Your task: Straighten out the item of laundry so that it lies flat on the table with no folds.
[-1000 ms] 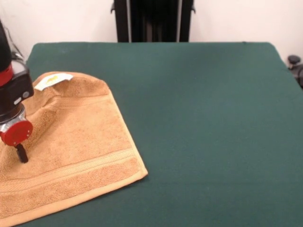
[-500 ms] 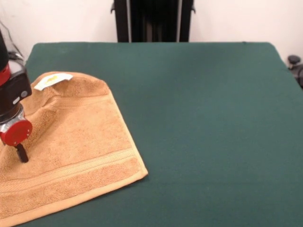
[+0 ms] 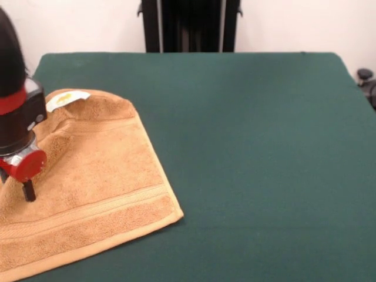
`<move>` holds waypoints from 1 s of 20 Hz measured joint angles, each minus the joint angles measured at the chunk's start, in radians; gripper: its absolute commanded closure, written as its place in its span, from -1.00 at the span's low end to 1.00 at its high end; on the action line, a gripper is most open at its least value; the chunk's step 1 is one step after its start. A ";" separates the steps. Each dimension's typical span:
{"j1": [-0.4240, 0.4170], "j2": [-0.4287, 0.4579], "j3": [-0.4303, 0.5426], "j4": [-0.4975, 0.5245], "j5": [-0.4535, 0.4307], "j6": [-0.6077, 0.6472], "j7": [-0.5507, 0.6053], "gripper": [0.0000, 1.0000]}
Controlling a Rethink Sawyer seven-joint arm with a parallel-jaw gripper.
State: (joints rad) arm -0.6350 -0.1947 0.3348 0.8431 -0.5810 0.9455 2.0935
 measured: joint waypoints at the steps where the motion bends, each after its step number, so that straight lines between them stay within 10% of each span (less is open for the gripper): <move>1: 0.015 -0.005 -0.010 0.000 -0.022 -0.005 0.000 -1.00; 20: 0.076 -0.044 -0.075 0.001 -0.126 -0.015 0.000 -1.00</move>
State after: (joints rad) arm -0.5586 -0.2384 0.2598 0.8441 -0.7075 0.9302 2.0935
